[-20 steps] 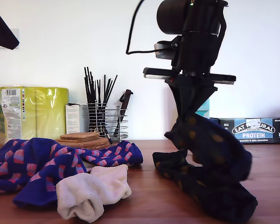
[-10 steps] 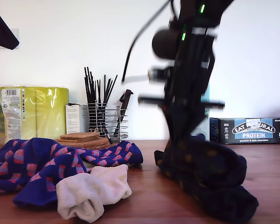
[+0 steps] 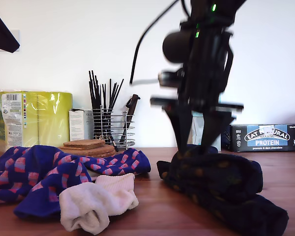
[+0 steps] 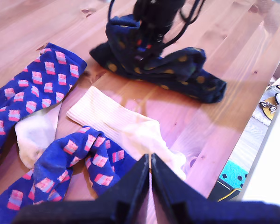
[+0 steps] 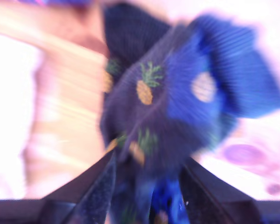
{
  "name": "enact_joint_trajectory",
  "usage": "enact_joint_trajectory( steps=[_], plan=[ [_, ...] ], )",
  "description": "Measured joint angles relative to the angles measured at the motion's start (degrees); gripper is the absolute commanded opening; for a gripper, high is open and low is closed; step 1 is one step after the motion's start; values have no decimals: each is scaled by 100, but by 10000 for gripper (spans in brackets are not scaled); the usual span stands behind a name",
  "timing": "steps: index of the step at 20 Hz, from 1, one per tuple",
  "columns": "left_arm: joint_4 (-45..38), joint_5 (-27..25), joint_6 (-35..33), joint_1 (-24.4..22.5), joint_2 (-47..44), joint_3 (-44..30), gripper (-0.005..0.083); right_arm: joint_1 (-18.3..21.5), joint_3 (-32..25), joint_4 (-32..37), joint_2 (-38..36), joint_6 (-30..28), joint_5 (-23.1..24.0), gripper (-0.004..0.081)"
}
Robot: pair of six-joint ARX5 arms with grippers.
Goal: Pair up the socks based on colour and pattern, by placing each sock on top of its pair
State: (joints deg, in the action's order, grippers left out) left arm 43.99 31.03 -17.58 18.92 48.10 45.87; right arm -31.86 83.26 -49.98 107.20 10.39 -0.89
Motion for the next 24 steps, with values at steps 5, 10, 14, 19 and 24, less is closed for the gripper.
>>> enact_joint_trajectory(
  steps=[5, 10, 14, 19, 24],
  plan=[
    [-4, -2, 0, 0, 0, 0, -19, 0, 26, -793, -627, -129, 44, 406],
    [-26, -28, 0, 0, 0, 0, -19, -92, -1458, 380, -1458, -13, 195, 403],
    [-190, -140, 0, 0, 35, 0, -19, -127, -2944, 1818, -3355, -223, 376, 367],
    [-208, -155, 0, 0, 450, 0, -19, -125, -4404, 2317, -4500, -446, 435, 365],
    [-247, -155, 0, 0, 529, 0, -19, -105, -4555, 2566, -3980, -619, 129, 366]
  ],
)
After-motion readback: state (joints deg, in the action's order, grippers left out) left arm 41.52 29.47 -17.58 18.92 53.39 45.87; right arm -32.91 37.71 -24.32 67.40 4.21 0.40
